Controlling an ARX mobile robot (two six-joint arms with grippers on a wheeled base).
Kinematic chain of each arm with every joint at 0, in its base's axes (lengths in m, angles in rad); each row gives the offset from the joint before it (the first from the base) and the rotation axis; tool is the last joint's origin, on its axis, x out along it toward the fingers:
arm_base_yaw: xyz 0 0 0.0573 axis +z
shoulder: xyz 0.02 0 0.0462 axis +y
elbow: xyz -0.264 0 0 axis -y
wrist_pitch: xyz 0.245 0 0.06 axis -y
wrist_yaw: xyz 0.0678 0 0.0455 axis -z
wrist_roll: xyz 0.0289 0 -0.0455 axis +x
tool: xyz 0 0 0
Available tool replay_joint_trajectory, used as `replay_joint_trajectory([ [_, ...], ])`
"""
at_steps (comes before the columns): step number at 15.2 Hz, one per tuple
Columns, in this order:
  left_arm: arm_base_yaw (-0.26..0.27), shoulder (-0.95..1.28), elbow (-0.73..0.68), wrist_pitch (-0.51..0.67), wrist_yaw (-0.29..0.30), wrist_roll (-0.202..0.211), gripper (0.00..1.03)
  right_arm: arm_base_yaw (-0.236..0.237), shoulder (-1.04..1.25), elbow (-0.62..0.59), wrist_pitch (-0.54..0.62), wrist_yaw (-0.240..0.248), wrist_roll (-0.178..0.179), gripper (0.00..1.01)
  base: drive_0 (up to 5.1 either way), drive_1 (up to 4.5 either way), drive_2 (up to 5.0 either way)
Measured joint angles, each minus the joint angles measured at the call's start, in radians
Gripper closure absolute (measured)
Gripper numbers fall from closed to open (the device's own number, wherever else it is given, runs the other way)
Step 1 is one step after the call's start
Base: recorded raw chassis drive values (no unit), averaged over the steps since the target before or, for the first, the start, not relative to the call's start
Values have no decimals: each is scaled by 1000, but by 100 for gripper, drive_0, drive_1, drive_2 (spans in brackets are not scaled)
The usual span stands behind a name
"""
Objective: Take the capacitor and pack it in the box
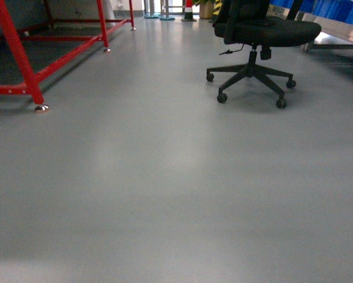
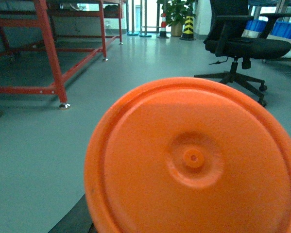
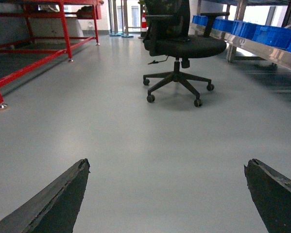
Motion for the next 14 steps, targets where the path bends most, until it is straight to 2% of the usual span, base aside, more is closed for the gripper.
replay_joint_trajectory([
  [14,0,0,0,2,3,0,59,0,0,0,-8,0,0,3,-506,240,240],
])
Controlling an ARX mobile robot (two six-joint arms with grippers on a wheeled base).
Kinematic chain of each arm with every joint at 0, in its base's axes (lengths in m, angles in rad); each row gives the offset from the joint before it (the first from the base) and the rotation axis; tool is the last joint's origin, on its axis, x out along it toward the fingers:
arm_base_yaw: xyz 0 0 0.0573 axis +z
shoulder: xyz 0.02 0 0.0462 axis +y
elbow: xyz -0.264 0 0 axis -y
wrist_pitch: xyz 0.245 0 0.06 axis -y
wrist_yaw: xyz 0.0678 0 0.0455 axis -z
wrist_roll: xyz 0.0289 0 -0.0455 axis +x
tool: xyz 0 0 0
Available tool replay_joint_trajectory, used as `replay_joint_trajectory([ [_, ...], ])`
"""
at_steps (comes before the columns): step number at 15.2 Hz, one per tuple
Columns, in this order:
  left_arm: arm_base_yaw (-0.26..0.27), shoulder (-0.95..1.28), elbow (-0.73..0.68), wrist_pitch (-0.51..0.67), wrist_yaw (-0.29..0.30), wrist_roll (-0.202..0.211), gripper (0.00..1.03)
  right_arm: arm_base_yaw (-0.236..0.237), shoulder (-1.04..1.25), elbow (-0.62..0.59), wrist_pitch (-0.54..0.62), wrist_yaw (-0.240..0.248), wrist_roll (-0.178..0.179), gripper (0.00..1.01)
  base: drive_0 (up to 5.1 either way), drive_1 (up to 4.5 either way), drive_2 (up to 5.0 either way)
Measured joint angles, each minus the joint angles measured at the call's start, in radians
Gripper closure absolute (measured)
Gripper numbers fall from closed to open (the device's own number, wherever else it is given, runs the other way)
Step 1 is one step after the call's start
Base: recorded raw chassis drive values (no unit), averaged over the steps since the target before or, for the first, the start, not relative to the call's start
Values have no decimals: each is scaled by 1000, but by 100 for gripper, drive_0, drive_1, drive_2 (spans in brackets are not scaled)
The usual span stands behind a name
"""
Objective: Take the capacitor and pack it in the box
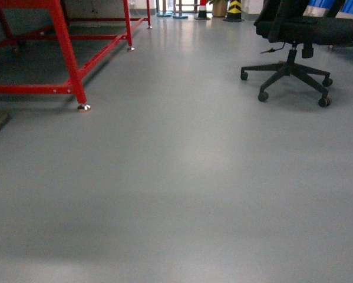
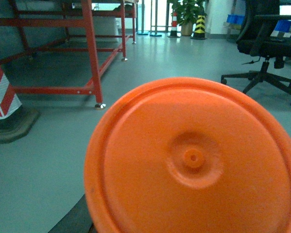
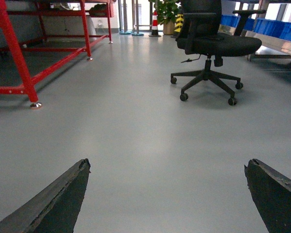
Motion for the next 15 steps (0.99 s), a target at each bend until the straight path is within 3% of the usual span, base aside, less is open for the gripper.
replay_joint_trajectory([
  [15,0,0,0,-3,-1,0,59,0,0,0,3,1,0,3,-507,238,238],
])
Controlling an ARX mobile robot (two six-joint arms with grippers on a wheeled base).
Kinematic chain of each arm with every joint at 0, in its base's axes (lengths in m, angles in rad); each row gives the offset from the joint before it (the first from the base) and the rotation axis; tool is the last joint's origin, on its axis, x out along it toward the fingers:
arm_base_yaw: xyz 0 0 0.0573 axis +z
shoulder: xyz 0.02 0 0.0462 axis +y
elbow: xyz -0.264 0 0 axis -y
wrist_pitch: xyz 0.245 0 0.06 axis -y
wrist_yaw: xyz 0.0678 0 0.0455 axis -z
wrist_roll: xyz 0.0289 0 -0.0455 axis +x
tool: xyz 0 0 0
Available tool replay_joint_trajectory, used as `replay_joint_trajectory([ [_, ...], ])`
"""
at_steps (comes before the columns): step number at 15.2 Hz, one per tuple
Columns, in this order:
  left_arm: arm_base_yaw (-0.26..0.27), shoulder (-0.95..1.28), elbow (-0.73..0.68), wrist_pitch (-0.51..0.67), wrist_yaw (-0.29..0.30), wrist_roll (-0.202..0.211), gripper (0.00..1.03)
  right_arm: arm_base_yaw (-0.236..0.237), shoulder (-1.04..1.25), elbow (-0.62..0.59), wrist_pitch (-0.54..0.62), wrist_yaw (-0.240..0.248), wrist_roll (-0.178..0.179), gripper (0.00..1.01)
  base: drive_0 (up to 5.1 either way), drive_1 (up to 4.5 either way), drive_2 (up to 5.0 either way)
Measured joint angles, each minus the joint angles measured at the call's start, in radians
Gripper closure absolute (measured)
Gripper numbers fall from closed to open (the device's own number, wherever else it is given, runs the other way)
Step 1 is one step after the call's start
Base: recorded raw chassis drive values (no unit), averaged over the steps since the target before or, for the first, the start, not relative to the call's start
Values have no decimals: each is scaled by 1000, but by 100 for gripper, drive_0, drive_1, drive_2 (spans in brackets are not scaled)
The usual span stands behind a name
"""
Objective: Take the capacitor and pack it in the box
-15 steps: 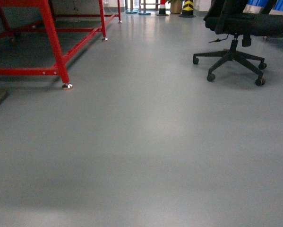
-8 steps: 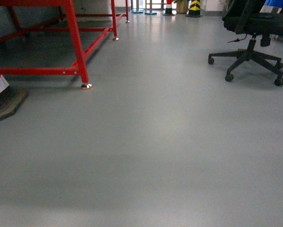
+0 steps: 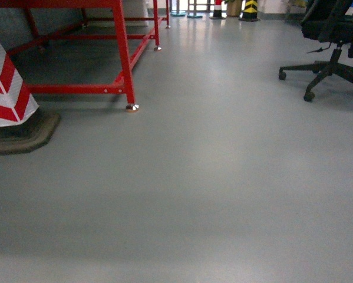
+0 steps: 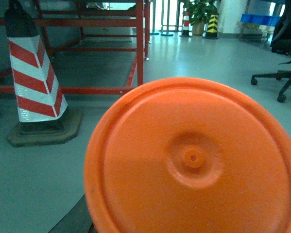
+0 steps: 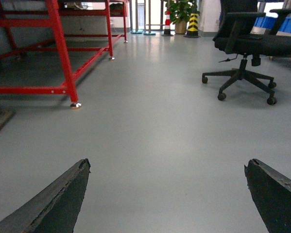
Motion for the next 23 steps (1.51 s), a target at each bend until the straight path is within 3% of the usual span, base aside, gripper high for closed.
replay_joint_trajectory([
  [23,0,0,0,2,1,0,59,0,0,0,-2,-1,0,3,-504,241,241],
])
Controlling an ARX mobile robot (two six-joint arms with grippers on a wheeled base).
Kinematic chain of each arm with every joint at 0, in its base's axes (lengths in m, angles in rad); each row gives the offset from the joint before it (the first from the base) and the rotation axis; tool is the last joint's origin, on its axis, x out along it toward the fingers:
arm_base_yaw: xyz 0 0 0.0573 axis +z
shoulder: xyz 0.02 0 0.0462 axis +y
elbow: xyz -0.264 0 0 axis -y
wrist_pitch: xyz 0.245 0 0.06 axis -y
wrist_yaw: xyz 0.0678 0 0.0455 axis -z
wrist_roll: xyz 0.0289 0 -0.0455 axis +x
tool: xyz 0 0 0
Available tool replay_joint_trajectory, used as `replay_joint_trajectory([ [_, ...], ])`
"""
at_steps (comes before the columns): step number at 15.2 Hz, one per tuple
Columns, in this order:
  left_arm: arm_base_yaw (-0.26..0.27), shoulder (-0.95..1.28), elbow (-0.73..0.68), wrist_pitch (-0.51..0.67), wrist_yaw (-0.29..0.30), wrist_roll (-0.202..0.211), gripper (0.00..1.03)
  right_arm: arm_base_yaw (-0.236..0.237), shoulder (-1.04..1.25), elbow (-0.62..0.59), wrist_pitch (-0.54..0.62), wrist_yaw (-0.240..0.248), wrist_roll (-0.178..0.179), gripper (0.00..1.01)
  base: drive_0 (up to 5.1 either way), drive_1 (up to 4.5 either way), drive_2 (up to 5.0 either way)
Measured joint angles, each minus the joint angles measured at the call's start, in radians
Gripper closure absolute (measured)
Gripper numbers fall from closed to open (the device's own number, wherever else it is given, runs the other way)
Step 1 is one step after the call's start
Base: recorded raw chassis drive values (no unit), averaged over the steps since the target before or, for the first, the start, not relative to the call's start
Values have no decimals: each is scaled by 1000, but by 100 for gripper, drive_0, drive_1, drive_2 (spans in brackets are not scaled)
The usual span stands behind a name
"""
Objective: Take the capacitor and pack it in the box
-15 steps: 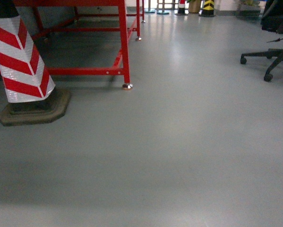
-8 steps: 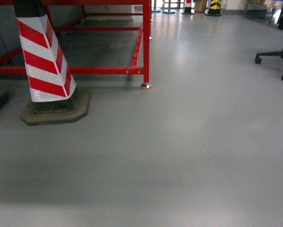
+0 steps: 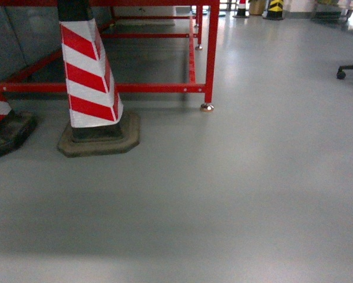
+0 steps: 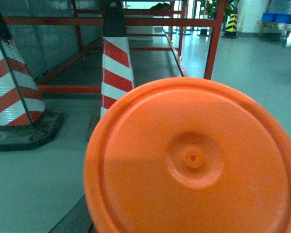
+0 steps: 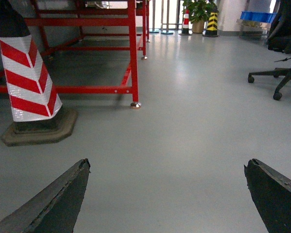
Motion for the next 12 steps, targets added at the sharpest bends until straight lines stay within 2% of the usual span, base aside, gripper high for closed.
replay_joint_trajectory([
  [12,0,0,0,3,-1,0,59,0,0,0,-2,0,0,3,-504,242,242],
])
